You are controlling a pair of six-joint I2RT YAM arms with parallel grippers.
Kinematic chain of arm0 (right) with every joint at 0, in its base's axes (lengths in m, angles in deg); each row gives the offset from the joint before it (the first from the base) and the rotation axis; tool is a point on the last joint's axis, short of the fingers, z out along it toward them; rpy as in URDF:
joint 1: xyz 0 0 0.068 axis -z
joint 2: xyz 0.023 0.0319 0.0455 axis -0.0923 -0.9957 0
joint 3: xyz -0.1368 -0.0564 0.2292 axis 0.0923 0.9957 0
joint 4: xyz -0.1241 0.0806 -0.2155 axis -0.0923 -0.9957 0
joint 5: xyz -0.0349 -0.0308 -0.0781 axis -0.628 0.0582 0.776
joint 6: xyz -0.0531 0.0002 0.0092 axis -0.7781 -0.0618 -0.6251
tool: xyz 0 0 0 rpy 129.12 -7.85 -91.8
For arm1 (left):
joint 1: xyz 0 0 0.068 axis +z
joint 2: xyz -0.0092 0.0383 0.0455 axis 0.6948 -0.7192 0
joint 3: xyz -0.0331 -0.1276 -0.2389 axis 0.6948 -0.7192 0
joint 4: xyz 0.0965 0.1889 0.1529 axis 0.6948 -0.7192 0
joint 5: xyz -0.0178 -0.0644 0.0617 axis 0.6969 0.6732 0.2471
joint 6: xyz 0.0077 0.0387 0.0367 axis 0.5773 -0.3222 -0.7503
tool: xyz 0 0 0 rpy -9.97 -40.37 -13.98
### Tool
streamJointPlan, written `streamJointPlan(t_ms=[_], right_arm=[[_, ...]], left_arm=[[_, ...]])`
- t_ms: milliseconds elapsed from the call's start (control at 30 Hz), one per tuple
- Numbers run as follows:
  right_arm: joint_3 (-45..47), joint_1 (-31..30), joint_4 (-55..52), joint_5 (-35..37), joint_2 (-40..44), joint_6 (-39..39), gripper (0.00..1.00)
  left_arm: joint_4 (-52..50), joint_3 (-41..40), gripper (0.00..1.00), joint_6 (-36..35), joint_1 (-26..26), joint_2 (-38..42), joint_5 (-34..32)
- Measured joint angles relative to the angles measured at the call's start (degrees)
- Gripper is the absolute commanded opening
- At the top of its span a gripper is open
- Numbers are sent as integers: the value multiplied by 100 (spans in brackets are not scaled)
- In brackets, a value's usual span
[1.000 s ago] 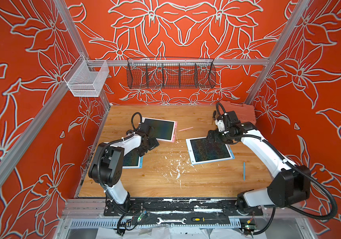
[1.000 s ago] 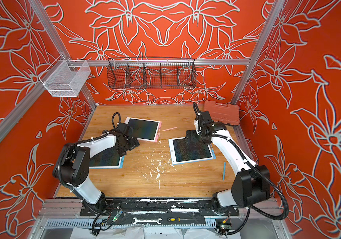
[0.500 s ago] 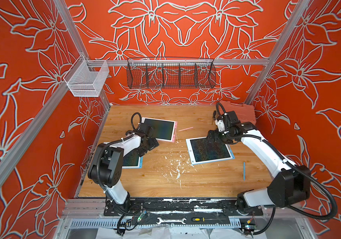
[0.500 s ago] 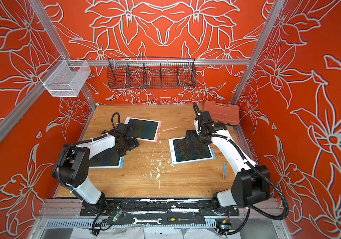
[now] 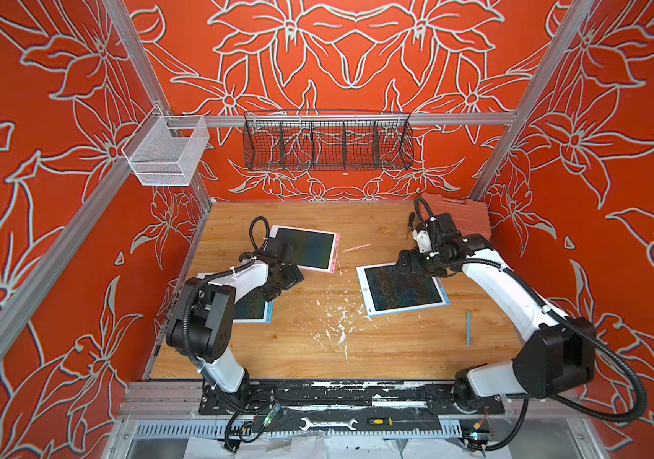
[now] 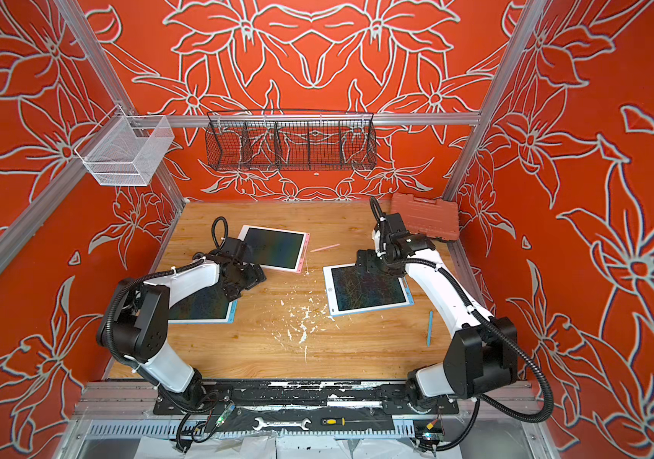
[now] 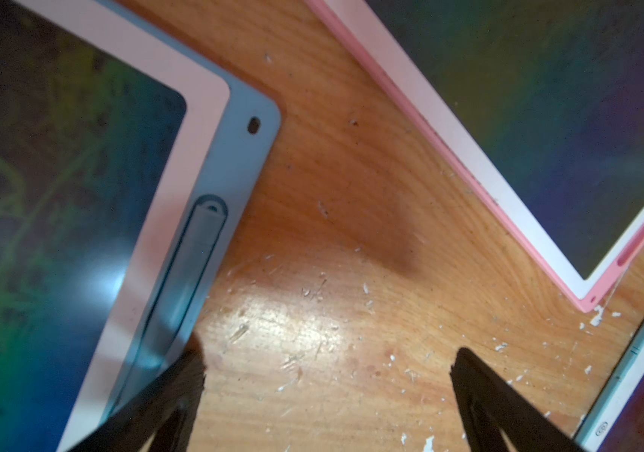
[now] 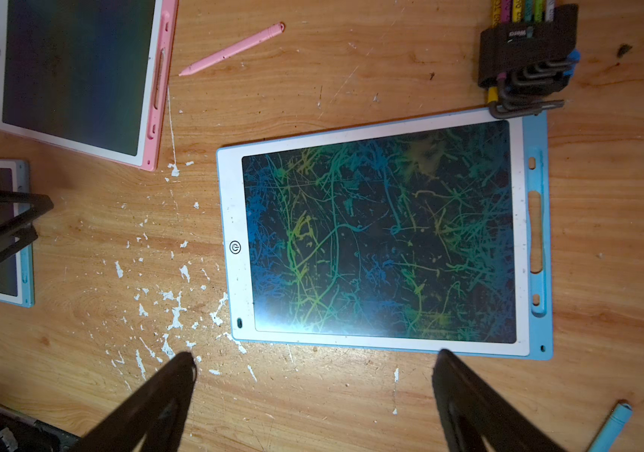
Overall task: Place the stylus back onto the writing tablet
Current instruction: Move the writing tablet to the center of the board.
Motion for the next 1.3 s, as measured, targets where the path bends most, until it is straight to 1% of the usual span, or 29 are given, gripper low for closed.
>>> streamJointPlan(t_ms=[367,633,733,833,1133,1300], right_arm=[[0,0,0,-2,0,-2,97],[0,0,0,0,0,-2,97],[0,0,-2,4,0,-11,97],[0,0,-20,46,0,-22,97],[0,50,-164,258,-120,52,97],[28,243,-160,315,-122,192,97]], left_arm=[[-39,-35,98,-17,177,37,-114],[-232,61,99,-76,85,15,-127],[-549,236,100,-105,-98,-83,-155],[-798,522,99,-120,-369,-160,-136],[-927,1543,97,-109,-1217,-474,17],[-1121,1928,97,-28,-1674,-638,136]])
